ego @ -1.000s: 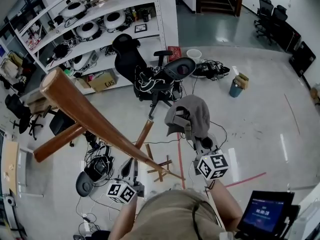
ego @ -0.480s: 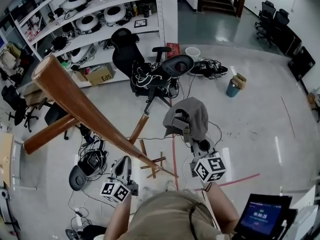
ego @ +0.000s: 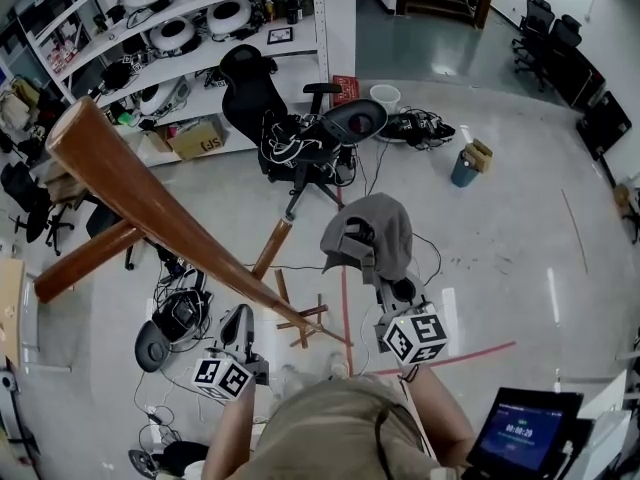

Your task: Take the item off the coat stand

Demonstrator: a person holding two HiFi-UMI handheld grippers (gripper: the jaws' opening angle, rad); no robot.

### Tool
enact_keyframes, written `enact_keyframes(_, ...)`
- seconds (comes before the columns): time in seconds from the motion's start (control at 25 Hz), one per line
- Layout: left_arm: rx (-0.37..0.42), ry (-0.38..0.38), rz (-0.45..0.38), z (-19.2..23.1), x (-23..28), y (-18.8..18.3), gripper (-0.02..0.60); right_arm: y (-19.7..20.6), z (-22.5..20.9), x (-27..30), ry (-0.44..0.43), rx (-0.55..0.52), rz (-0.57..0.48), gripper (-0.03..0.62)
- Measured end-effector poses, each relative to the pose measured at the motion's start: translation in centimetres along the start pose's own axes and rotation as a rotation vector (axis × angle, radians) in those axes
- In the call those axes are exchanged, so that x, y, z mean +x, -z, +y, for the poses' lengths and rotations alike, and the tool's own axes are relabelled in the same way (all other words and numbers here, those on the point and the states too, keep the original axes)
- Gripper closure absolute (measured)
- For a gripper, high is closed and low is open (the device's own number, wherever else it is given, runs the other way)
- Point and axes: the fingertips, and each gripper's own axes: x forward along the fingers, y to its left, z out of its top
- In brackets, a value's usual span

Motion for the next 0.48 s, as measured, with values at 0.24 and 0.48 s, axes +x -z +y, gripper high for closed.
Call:
enact_keyframes(0.24,0.006,-0.008,0.004,0.0,-0.4,-0.5,0.563,0.6,0.1,-0.7,0.002,0.012,0.005,0.560)
enact_keyframes(0.48,0.012,-0.015,-0.005,0.1,-0.8,-0.6,0.563,1.0,0.5,-1.5,-0.034,0.005,-0.020,0.560)
